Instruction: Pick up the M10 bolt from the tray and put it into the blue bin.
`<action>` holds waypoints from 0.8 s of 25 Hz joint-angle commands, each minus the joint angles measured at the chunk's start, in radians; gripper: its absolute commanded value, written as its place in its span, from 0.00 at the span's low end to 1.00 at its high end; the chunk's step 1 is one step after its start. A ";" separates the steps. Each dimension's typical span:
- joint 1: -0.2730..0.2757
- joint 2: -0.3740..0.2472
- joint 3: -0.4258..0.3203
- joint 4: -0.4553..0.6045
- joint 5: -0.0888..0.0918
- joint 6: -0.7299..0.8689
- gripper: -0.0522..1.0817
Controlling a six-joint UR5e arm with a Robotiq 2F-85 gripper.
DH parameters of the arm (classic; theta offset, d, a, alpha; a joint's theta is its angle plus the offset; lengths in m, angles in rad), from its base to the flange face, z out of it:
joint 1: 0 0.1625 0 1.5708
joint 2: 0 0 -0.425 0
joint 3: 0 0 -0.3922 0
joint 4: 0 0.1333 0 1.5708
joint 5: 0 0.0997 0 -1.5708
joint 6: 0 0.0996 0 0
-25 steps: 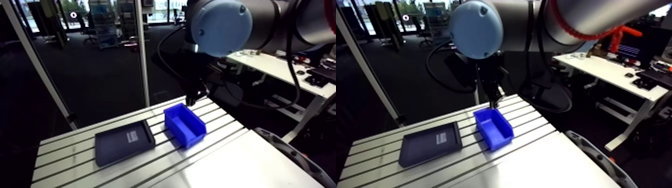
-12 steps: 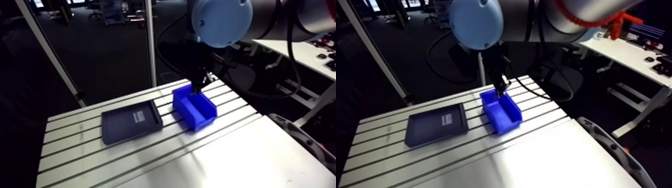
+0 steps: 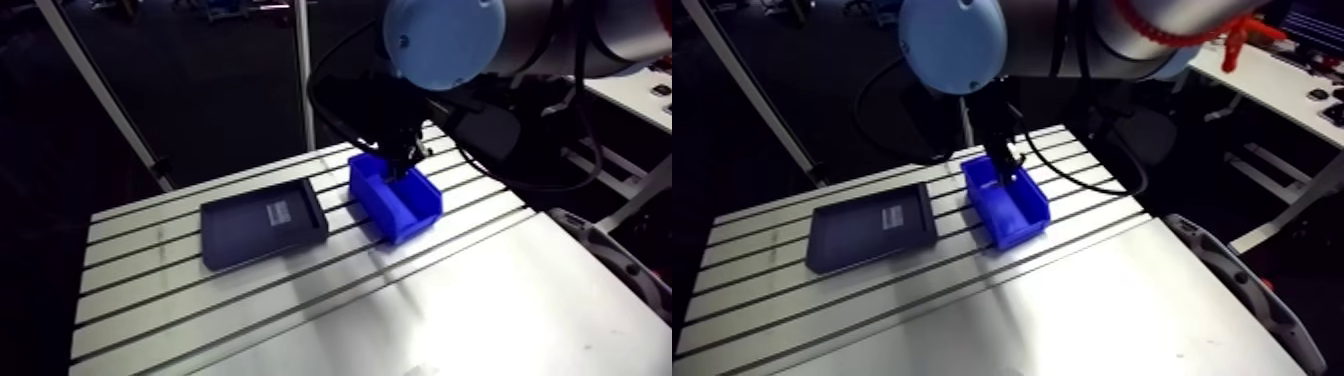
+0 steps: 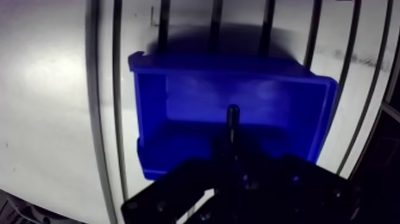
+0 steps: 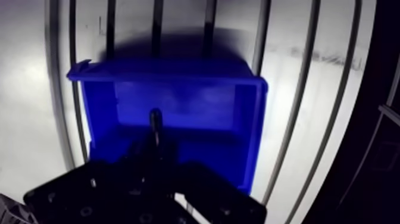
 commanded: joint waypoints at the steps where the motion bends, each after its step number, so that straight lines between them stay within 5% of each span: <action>1: 0.000 0.030 -0.002 0.000 0.000 0.016 0.97; 20: 0.000 0.073 -0.010 -0.002 0.000 0.045 0.95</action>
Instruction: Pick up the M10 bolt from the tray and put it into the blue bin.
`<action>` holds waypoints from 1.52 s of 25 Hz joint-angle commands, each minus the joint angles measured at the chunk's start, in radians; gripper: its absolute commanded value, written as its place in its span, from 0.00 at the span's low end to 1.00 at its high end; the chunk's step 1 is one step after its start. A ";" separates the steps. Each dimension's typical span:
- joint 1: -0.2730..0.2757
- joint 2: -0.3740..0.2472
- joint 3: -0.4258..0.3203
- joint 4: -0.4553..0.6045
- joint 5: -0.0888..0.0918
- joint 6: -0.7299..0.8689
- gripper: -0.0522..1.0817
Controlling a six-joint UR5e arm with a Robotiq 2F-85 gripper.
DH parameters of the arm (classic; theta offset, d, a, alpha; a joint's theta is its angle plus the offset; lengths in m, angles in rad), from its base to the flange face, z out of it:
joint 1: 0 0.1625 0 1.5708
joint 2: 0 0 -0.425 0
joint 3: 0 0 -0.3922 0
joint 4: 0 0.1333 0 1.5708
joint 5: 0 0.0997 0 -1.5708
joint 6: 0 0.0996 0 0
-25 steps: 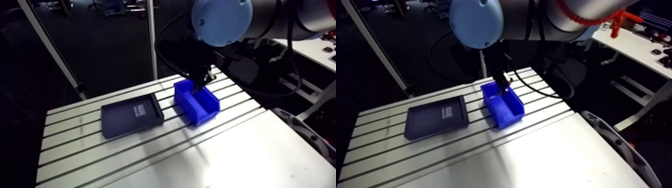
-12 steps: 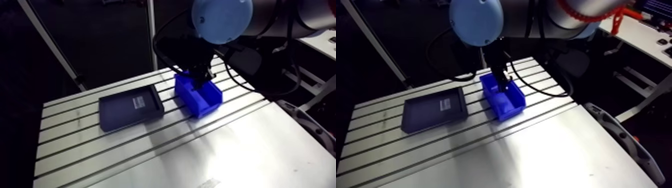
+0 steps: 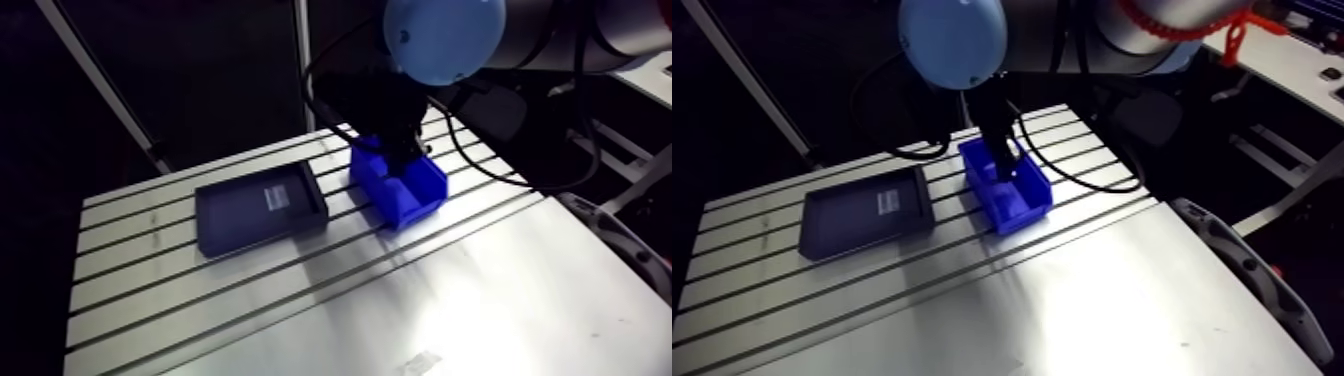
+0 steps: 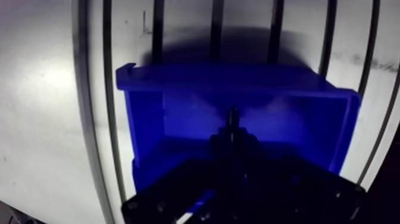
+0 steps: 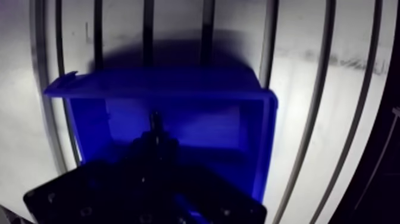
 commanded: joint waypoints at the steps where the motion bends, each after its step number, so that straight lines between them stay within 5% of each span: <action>1: 0.000 0.012 -0.001 0.001 0.000 0.005 0.95; 9: 0.000 0.020 0.002 0.001 0.000 0.004 0.85; 20: 0.006 0.001 -0.012 0.003 0.006 0.007 0.06; 25: 0.006 -0.076 -0.028 0.030 0.011 0.005 0.06; 31: 0.006 -0.180 -0.098 0.184 0.012 0.020 0.06; 38: 0.005 -0.247 -0.197 0.388 0.012 0.275 0.06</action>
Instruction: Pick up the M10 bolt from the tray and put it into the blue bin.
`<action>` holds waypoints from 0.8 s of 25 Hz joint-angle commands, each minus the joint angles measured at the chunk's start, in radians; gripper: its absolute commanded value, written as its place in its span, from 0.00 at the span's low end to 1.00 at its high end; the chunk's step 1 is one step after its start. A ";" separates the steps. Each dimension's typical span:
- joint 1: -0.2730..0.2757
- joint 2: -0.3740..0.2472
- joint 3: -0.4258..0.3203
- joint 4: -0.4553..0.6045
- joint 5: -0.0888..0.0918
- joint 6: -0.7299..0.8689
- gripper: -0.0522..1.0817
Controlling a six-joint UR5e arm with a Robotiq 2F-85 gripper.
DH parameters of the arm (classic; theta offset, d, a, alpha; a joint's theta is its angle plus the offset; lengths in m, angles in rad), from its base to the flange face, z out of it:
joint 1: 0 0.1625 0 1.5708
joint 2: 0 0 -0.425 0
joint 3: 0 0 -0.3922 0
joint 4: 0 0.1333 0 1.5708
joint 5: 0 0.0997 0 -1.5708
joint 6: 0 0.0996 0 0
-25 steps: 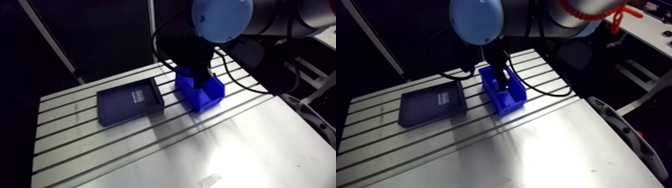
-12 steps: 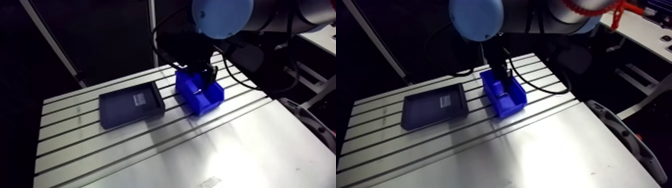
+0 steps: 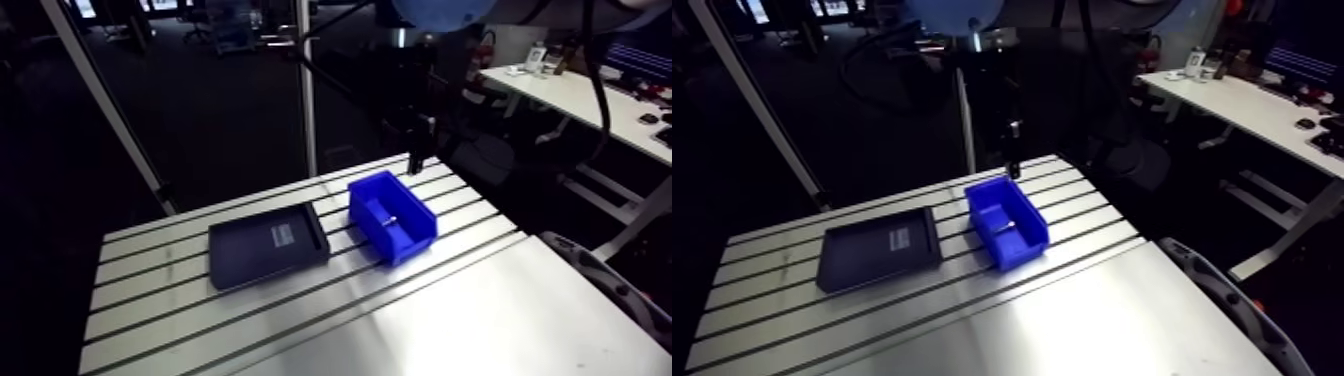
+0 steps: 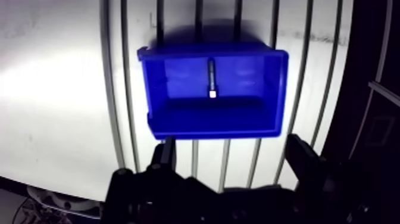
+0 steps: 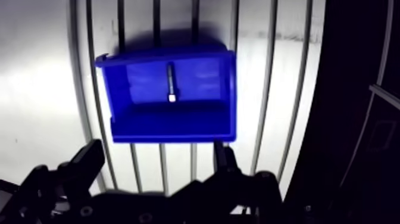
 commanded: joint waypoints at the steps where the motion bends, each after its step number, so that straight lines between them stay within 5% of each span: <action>1: -0.001 -0.076 -0.109 0.204 0.006 0.304 0.06; 11: 0.157 -0.038 -0.259 0.281 0.009 1.111 0.06; 18: 0.187 -0.021 -0.353 0.365 0.022 1.531 0.06; 20: 0.189 -0.027 -0.370 0.417 0.042 1.666 0.06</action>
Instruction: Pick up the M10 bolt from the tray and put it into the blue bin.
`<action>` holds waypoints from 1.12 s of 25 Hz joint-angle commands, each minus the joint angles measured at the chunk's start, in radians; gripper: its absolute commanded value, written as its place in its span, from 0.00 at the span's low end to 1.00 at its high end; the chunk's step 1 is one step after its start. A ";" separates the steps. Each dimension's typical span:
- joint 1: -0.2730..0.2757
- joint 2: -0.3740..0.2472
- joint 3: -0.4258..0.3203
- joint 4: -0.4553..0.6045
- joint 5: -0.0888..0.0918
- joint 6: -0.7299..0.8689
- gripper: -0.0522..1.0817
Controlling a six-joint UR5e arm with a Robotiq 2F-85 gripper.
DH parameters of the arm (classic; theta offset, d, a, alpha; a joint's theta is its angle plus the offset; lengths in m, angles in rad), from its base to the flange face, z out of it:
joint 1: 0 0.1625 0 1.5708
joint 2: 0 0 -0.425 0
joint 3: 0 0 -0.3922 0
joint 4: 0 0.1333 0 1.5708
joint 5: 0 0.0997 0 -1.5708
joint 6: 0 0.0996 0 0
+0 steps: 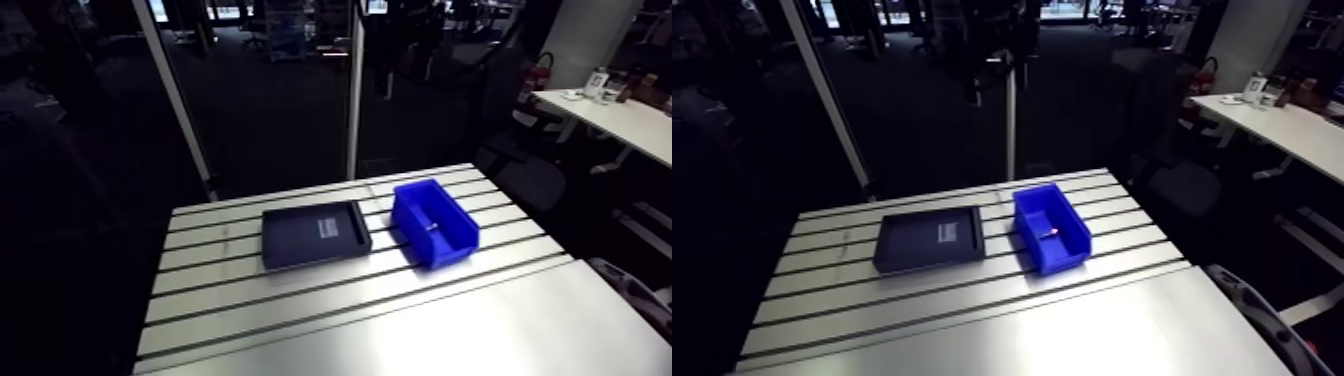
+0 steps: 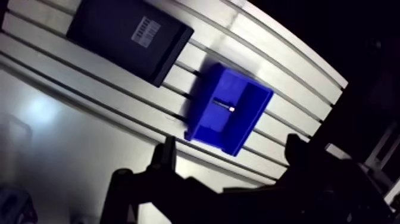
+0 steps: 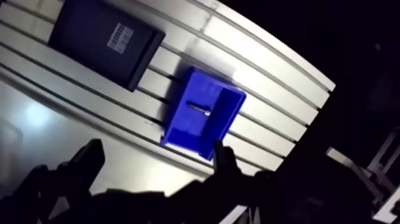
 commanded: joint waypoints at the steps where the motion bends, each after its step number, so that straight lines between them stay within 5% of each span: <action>1: 0.022 -0.003 -0.070 0.117 0.040 0.436 0.06; 4: 0.021 -0.010 -0.085 0.160 0.077 0.542 0.06; 6: 0.024 -0.013 -0.090 0.188 0.086 0.638 0.06; 28: 0.075 -0.059 -0.096 0.188 0.072 0.712 0.06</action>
